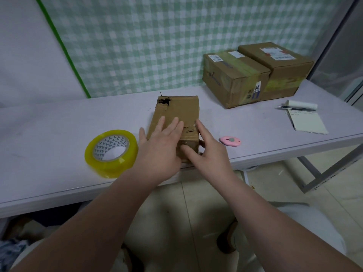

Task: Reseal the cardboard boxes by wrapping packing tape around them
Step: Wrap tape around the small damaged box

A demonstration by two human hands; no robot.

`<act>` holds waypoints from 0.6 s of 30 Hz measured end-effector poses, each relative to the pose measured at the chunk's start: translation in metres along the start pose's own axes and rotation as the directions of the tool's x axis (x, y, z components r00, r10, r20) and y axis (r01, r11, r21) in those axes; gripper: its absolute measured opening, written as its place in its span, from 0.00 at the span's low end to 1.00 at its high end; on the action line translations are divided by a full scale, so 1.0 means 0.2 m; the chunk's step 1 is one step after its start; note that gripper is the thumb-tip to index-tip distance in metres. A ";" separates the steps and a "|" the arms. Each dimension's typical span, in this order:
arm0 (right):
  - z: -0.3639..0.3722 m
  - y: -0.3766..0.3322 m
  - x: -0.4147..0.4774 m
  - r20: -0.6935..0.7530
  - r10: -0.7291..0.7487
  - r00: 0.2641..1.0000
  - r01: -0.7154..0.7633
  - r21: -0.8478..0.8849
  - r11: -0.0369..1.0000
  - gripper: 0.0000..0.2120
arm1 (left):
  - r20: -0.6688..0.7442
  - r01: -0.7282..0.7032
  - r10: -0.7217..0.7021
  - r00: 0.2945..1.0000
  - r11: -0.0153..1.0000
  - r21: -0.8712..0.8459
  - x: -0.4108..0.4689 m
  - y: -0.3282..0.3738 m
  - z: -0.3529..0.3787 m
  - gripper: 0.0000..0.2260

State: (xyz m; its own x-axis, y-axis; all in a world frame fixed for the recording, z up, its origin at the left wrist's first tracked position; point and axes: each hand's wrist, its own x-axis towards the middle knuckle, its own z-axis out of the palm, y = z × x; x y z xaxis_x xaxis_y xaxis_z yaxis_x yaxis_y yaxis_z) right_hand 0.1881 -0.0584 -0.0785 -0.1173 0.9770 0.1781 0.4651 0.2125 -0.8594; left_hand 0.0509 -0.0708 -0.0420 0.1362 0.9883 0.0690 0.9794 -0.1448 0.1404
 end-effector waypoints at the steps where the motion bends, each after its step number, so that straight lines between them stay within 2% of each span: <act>1: 0.00 0.00 0.00 -0.004 -0.003 1.000 0.003 -0.011 1.000 0.36 | 0.005 0.015 -0.015 1.000 1.000 -0.017 -0.01 0.00 0.01 0.37; 6: -0.02 0.00 0.03 0.004 0.026 1.000 -0.026 0.016 1.000 0.33 | 0.013 0.002 -0.001 1.000 0.996 -0.086 -0.02 0.01 0.00 0.37; 8: -0.02 0.00 0.03 0.017 0.043 0.999 -0.044 0.038 0.998 0.33 | -0.006 -0.019 0.018 1.000 0.986 -0.166 -0.02 -0.01 -0.01 0.37; 12: -0.06 -0.04 0.02 -0.001 0.082 0.997 -0.082 0.073 0.994 0.30 | -0.222 -0.027 -0.081 0.972 0.896 -0.443 -0.05 -0.09 -0.08 0.34; 15: -0.06 -0.09 0.01 -0.027 0.026 0.999 -0.026 -0.026 0.999 0.30 | -0.256 0.121 -0.262 0.931 0.880 -0.460 -0.06 -0.19 -0.09 0.31; 18: -0.04 -0.12 0.01 -0.039 -0.031 0.999 0.024 -0.175 0.984 0.33 | -0.086 0.365 -0.409 0.908 0.877 -0.313 -0.04 -0.34 -0.05 0.33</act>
State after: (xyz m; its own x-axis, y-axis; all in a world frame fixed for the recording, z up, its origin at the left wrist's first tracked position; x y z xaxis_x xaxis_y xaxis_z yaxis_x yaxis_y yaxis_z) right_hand 0.1832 -0.0612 -0.0548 -0.0980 0.9698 0.2234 0.6085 0.2360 -0.7576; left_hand -0.0183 -0.0701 -0.0420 -0.2898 0.9529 0.0899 0.8619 0.2190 0.4575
